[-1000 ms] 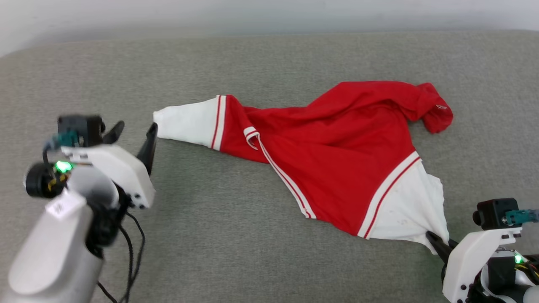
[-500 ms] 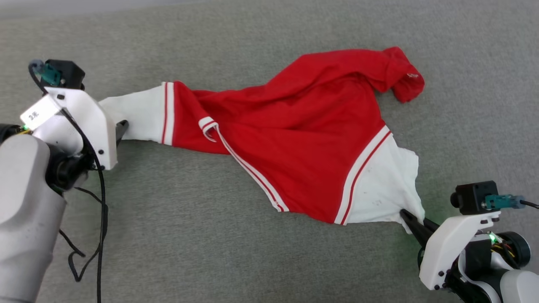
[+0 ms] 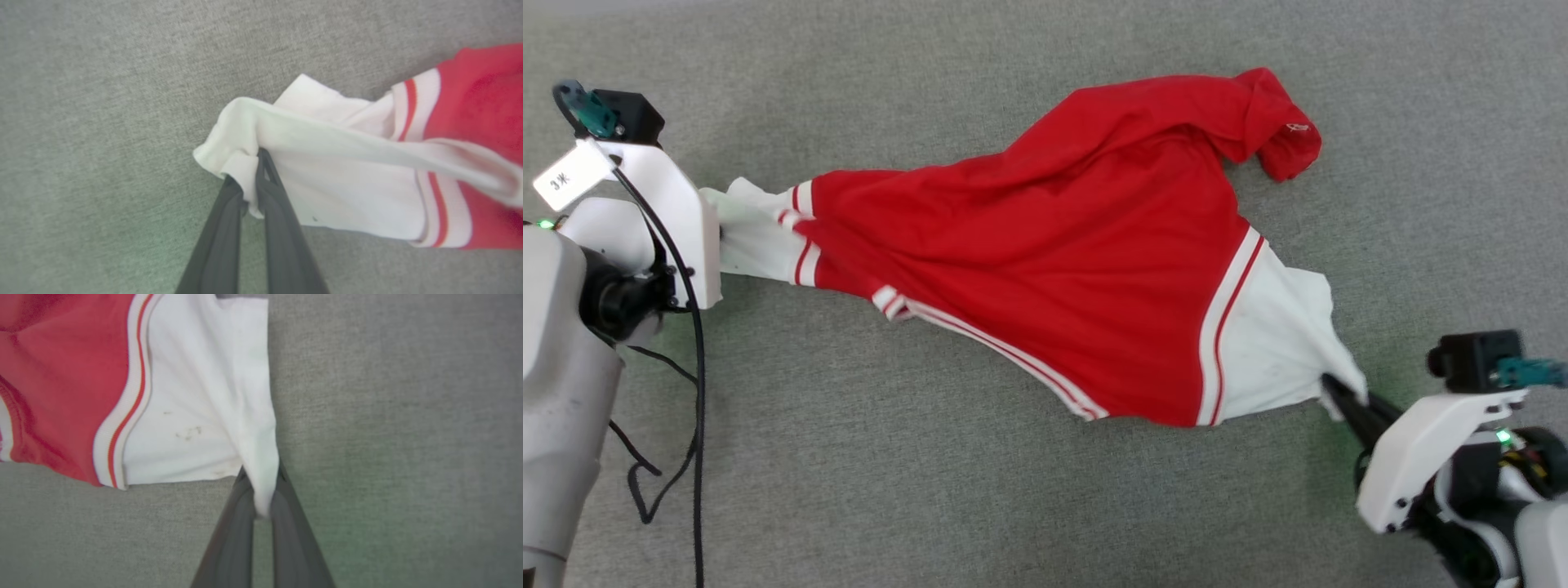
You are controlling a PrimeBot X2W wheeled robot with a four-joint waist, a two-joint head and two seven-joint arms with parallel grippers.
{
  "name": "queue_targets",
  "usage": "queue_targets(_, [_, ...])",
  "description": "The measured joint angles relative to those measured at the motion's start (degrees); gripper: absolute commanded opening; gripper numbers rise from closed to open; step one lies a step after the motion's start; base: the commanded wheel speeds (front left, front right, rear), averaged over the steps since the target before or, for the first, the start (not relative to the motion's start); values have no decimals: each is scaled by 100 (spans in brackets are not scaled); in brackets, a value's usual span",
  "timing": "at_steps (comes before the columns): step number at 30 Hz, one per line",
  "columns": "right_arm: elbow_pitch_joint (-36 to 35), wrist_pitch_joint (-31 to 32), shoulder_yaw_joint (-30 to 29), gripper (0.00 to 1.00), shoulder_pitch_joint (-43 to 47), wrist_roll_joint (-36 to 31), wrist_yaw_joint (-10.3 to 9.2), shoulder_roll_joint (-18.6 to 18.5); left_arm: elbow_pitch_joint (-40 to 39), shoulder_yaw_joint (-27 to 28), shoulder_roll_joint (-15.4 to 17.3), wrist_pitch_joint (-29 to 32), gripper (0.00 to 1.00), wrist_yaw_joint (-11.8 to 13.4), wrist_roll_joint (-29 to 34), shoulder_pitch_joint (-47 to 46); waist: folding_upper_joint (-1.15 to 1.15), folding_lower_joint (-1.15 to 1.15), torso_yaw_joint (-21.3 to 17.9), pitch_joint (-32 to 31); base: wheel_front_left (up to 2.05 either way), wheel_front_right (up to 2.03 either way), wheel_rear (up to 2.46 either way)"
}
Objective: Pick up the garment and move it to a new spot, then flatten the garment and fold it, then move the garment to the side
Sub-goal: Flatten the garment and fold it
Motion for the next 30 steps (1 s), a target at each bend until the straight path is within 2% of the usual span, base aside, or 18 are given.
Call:
queue_targets(8, [-89,92,-420,0,-415,-220,-1,-368,-104,9,-80,-1182,0,123,322,-49,-1,3,197,-507,0,0,0])
queue_targets(16, [52,506,-446,0,-1194,-302,0,-1003,-257,78,-268,-2173,0,315,525,-377,0,2,489,-1095,0,0,0])
queue_targets(22, [549,567,-208,0,-2388,-298,0,-1433,-153,140,-385,-2669,0,466,662,-957,0,1,712,-1320,0,0,0])
queue_targets(30, [1568,232,91,0,-4529,-343,0,-1555,210,142,-421,-3197,0,546,957,-2111,0,1,782,-1095,0,0,0])
